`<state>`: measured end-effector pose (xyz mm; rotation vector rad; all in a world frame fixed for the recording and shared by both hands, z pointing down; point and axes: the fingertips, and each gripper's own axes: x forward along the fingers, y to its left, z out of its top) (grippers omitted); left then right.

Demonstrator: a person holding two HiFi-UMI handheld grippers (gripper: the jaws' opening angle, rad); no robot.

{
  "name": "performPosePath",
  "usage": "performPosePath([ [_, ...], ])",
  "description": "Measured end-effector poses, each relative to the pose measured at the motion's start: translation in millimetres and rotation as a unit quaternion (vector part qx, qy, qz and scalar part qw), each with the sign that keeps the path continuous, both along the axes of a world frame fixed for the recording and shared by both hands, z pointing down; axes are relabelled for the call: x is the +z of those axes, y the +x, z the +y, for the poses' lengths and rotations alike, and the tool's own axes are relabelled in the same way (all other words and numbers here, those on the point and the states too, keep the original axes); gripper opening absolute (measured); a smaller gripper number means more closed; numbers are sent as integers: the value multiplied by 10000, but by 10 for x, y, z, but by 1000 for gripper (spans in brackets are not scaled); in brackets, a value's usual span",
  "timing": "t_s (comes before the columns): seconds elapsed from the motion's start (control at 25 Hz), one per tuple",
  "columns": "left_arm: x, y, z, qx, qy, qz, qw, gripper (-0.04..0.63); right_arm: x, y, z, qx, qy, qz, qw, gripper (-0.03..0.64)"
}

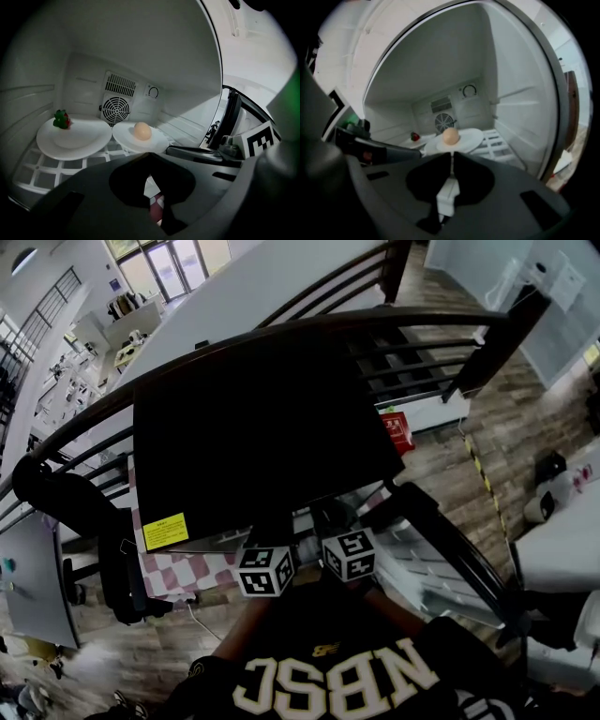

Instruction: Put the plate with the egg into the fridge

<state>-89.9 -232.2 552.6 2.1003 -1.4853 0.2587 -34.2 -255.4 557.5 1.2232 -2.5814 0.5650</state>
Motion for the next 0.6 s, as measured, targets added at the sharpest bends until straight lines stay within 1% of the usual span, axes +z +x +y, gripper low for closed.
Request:
performPosePath([
  [0.28,-126,-129,140,-181,269,144,9994,21,-53,60,101,135,-52,-189,9997,37],
  [0.44,-249,-222,279,-223,530,209,9981,21,-165,5,275,-3,50,-285,9996,37],
  [0.6,-390,-274,452,-219,811,198,9963,21,-277,-34,488,-129,212,-238,9994,37],
])
